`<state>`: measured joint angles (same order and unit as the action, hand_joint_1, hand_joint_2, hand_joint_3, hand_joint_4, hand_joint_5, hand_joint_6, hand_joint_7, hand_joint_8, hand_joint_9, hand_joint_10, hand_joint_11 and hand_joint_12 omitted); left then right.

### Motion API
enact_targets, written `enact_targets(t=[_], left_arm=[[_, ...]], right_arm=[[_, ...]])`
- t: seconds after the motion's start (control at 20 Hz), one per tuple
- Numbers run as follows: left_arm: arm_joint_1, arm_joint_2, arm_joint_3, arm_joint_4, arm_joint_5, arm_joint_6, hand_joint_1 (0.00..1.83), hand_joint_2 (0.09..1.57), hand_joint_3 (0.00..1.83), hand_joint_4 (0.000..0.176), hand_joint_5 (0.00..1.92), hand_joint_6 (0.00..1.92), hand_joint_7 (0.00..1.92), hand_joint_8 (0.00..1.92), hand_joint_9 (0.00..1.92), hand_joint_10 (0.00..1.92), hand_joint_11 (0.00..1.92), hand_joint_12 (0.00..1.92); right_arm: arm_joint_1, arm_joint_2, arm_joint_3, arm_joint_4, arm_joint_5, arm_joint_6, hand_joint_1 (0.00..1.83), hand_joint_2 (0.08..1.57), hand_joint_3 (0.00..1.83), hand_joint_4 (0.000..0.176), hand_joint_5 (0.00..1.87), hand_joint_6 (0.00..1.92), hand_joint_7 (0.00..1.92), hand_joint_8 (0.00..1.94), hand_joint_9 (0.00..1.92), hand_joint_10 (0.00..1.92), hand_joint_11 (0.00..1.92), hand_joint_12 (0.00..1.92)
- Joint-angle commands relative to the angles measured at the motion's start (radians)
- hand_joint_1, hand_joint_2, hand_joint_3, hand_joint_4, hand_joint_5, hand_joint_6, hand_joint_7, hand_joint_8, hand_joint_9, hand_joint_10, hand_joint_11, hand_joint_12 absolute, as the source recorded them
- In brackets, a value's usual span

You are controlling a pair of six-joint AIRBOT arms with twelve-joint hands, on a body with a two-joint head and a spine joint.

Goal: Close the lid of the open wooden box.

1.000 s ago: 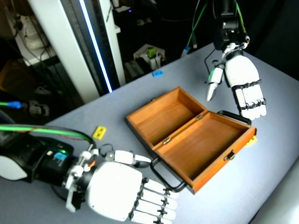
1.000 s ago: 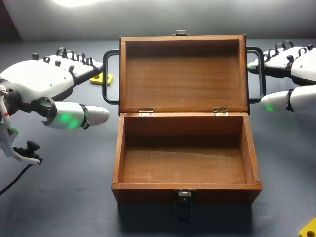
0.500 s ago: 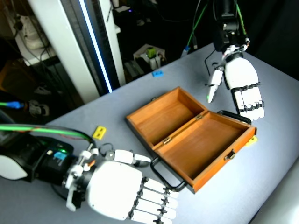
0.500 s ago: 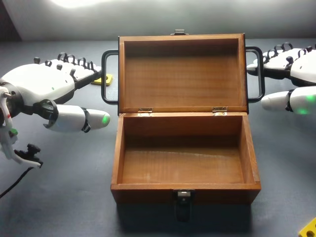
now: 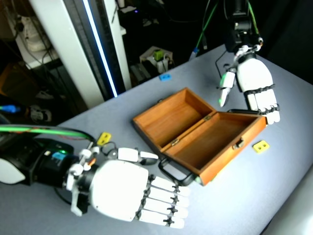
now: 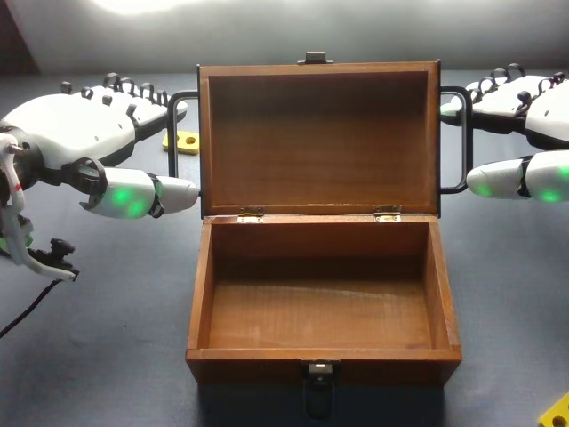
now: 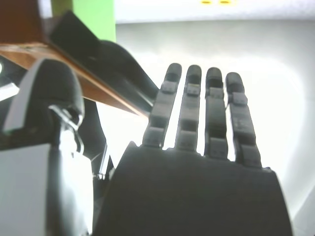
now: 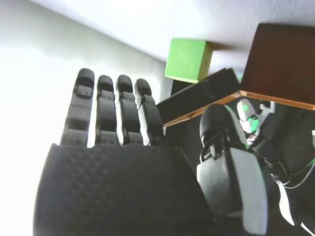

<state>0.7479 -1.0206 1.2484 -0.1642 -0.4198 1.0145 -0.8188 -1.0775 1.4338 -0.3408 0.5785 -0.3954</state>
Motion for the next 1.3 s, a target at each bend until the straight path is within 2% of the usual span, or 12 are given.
enact_targets(t=[0.0, 0.1, 0.3, 0.35, 0.5, 0.65, 0.85, 1.0, 1.15, 1.25], left_arm=[[-0.015, -0.012, -0.01, 0.032, -0.109, -0.004, 0.07, 1.25, 0.02, 0.0, 0.0, 0.0, 0.0, 0.0, 0.0, 0.0, 0.0, 0.0], [-0.015, -0.003, -0.025, 0.044, -0.121, -0.004, 0.02, 1.26, 0.01, 0.0, 0.0, 0.0, 0.0, 0.0, 0.0, 0.0, 0.0, 0.0], [-0.014, 0.031, -0.068, 0.075, -0.158, -0.005, 0.0, 1.16, 0.0, 0.0, 0.0, 0.0, 0.0, 0.0, 0.0, 0.0, 0.0, 0.0], [-0.012, 0.042, -0.081, 0.085, -0.169, -0.005, 0.0, 1.2, 0.0, 0.0, 0.0, 0.0, 0.0, 0.0, 0.0, 0.0, 0.0, 0.0], [0.005, 0.077, -0.122, 0.102, -0.21, -0.005, 0.0, 1.18, 0.0, 0.0, 0.0, 0.0, 0.0, 0.0, 0.0, 0.0, 0.0, 0.0], [0.03, 0.111, -0.16, 0.104, -0.264, -0.006, 0.0, 1.23, 0.01, 0.0, 0.0, 0.0, 0.0, 0.0, 0.0, 0.0, 0.0, 0.0], [0.082, 0.169, -0.212, 0.103, -0.357, -0.035, 0.0, 1.24, 0.01, 0.0, 0.0, 0.0, 0.0, 0.0, 0.0, 0.0, 0.0, 0.0], [0.131, 0.212, -0.255, 0.094, -0.43, -0.05, 0.0, 1.26, 0.02, 0.0, 0.02, 0.01, 0.02, 0.01, 0.04, 0.01, 0.03, 0.01], [0.169, 0.243, -0.3, 0.094, -0.479, -0.055, 0.0, 1.28, 0.02, 0.0, 0.0, 0.0, 0.0, 0.0, 0.02, 0.0, 0.03, 0.01], [0.193, 0.255, -0.324, 0.095, -0.508, -0.056, 0.0, 1.35, 0.01, 0.0, 0.01, 0.0, 0.0, 0.0, 0.01, 0.0, 0.03, 0.02]], right_arm=[[0.019, -0.003, -0.009, 0.024, 0.146, 0.011, 0.0, 1.31, 0.0, 0.0, 0.11, 0.01, 0.09, 0.01, 0.04, 0.01, 0.07, 0.02], [0.019, 0.0, -0.012, 0.024, 0.154, 0.012, 0.0, 1.31, 0.0, 0.0, 0.11, 0.0, 0.09, 0.0, 0.04, 0.01, 0.08, 0.02], [0.019, 0.007, -0.035, 0.024, 0.181, 0.016, 0.0, 1.3, 0.0, 0.0, 0.11, 0.0, 0.09, 0.0, 0.04, 0.0, 0.08, 0.02], [0.019, 0.009, -0.041, 0.024, 0.186, 0.016, 0.0, 1.28, 0.0, 0.0, 0.12, 0.01, 0.1, 0.0, 0.05, 0.01, 0.11, 0.03], [0.019, 0.009, -0.057, 0.024, 0.202, 0.016, 0.0, 1.28, 0.0, 0.0, 0.11, 0.0, 0.09, 0.0, 0.04, 0.0, 0.1, 0.02], [0.018, 0.031, -0.088, 0.017, 0.236, 0.017, 0.0, 1.28, 0.0, 0.0, 0.09, 0.0, 0.07, 0.0, 0.02, 0.0, 0.07, 0.01], [0.015, 0.068, -0.14, -0.005, 0.285, 0.017, 0.0, 1.36, 0.02, 0.0, 0.1, 0.0, 0.1, 0.01, 0.04, 0.0, 0.07, 0.01], [-0.011, 0.104, -0.19, -0.014, 0.339, 0.017, 0.0, 1.34, 0.01, 0.0, 0.05, 0.0, 0.04, 0.0, 0.0, 0.0, 0.02, 0.0], [-0.054, 0.131, -0.233, -0.007, 0.398, 0.023, 0.0, 1.29, 0.0, 0.0, 0.06, 0.01, 0.06, 0.01, 0.01, 0.0, 0.04, 0.01], [-0.088, 0.145, -0.259, 0.004, 0.433, 0.023, 0.0, 1.3, 0.0, 0.0, 0.08, 0.01, 0.07, 0.01, 0.03, 0.01, 0.06, 0.02]])
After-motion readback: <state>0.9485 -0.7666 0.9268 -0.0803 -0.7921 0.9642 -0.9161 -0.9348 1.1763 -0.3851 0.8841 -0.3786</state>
